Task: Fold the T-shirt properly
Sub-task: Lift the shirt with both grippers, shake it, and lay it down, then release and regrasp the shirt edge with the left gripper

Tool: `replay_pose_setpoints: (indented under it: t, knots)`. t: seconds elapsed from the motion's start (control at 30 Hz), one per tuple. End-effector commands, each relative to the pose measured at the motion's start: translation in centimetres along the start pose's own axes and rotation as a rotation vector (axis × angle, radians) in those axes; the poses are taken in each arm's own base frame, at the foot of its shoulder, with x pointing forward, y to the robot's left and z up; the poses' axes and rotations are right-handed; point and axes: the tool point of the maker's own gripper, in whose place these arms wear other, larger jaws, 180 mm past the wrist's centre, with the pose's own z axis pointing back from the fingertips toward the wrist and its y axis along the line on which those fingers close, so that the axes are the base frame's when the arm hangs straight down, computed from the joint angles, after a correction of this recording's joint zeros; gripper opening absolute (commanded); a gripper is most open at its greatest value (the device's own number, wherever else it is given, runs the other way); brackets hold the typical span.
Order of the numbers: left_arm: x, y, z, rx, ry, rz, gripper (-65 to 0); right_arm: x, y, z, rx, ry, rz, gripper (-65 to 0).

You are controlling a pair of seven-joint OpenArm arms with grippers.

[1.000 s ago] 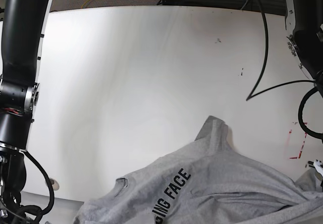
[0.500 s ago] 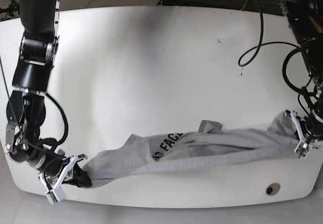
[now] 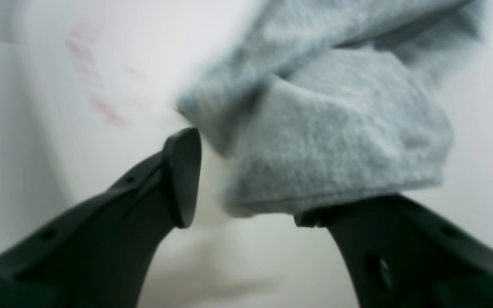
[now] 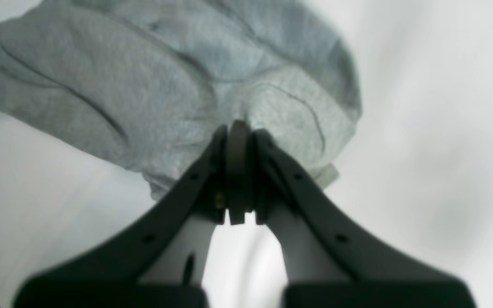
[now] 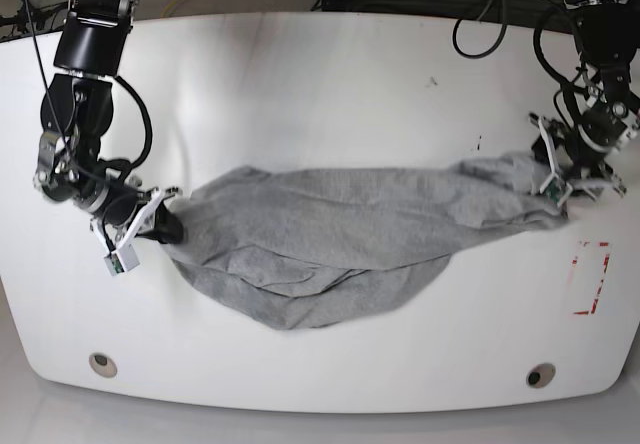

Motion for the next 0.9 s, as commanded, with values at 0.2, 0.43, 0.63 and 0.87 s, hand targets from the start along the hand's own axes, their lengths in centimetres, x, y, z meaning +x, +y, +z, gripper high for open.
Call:
replay_pose_setpoints:
  t: [0.2,0.43,0.63,0.87]
  knots:
    - [-0.9,-1.4,2.3,-0.075,-0.107,0.201,-35.0,-0.5,1.0,1.4,-0.007,-0.057,-0.006,-65.0]
    - [-0.9,-0.1,4.0,-0.059,-0.185,0.326,-34.7,-1.6,2.0,1.7,0.006,-0.044,-0.002,-65.0]
    - [-2.4,-0.2,4.6,-0.090,-0.116,0.391,-34.7,-2.1,2.6,1.3,0.019,-0.043,-0.019,-65.0]
    - [-3.7,-0.3,5.0,-0.134,-0.034,0.355,-35.0,-2.7,3.6,0.7,0.038,-0.045,-0.047,-65.0]
